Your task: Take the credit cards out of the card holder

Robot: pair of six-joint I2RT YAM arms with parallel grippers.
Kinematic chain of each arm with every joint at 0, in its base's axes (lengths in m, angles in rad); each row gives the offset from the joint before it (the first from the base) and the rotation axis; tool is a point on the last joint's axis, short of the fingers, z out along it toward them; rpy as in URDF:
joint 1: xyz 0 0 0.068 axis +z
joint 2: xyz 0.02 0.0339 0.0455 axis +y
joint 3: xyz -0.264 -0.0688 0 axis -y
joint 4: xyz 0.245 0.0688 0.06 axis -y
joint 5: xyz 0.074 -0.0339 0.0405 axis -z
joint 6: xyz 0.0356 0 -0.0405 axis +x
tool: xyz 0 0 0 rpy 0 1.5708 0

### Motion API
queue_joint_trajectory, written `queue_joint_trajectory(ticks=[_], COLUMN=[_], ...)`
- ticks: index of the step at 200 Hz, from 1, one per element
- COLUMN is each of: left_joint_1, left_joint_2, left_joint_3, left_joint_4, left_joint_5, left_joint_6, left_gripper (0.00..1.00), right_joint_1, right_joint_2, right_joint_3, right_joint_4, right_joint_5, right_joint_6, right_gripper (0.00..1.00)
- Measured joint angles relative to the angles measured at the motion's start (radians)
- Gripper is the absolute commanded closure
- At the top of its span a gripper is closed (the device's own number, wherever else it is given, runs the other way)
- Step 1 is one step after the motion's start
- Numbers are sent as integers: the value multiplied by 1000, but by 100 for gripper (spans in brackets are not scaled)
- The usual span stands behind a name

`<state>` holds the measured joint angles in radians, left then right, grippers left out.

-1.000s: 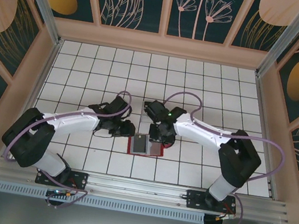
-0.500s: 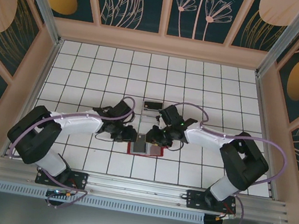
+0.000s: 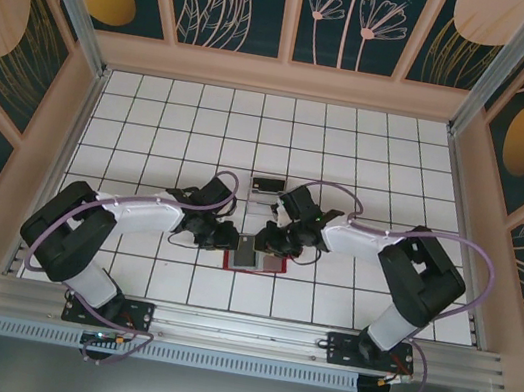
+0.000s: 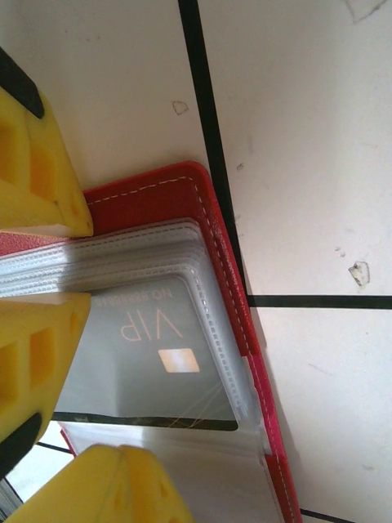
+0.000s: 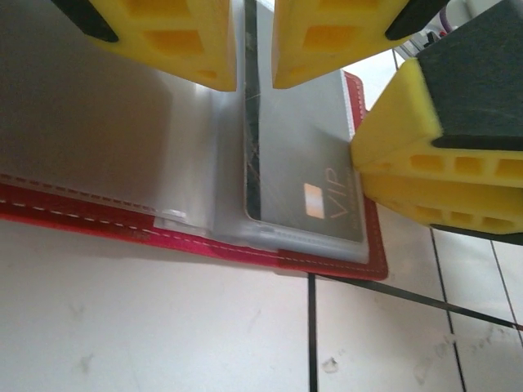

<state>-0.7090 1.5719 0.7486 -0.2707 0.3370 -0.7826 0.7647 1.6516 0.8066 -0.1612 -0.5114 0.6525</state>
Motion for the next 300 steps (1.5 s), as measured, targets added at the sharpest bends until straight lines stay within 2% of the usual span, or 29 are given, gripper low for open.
queue_joint_trajectory(ticks=[96, 213, 274, 300], left_joint_1=[0, 0, 0, 0], left_joint_2=[0, 0, 0, 0], left_joint_3=[-6, -8, -10, -10], left_joint_4=[17, 19, 24, 24], left_joint_5=[5, 7, 8, 6], left_joint_6=[0, 0, 0, 0], left_gripper=[79, 79, 79, 77], right_joint_1=[0, -4, -5, -6], right_joint_2=[21, 34, 34, 22], right_joint_3=[-35, -44, -43, -43], right_joint_4=[66, 97, 90, 78], right_joint_5=[-38, -63, -62, -51], right_joint_6=[1, 5, 8, 8], right_gripper=[85, 82, 92, 93])
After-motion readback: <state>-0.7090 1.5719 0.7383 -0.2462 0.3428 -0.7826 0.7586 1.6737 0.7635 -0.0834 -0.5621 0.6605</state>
